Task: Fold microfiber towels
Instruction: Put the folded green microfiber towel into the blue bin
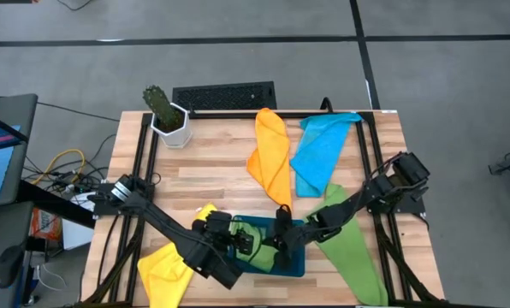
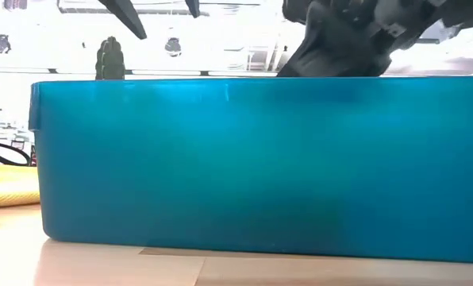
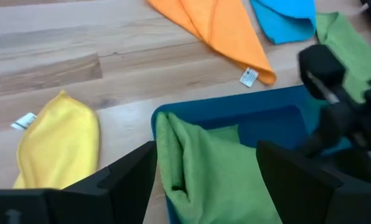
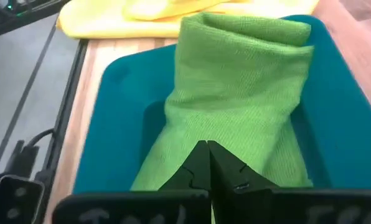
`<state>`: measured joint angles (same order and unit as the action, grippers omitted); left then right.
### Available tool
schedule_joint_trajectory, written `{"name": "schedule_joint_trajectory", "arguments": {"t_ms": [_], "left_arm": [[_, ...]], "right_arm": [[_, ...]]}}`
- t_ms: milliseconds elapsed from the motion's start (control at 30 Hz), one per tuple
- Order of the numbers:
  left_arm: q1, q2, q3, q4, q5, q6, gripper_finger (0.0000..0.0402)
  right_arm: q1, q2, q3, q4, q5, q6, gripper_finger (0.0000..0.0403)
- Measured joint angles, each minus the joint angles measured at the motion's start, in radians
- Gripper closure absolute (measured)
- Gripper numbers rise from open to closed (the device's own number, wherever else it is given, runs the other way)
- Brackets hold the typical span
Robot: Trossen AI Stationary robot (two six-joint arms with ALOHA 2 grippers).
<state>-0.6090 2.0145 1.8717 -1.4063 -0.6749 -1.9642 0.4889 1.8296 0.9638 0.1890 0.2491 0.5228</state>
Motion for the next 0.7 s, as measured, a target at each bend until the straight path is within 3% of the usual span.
{"name": "schedule_joint_trajectory", "arguments": {"t_ms": [133,433,700], "left_arm": [[0.0,-0.001,0.0,0.0,0.009,0.007,0.0135],[0.0,-0.001,0.0,-0.002,0.015,0.043,0.0135],[0.001,-0.001,0.0,-0.002,0.015,0.088,0.0135]], "right_arm": [[-0.016,0.052,0.001,0.045,-0.039,0.026,0.0383],[-0.029,0.081,0.005,0.037,-0.013,0.01,0.0387],[-0.024,0.103,0.075,-0.175,-0.079,-0.036,0.0388]]}}
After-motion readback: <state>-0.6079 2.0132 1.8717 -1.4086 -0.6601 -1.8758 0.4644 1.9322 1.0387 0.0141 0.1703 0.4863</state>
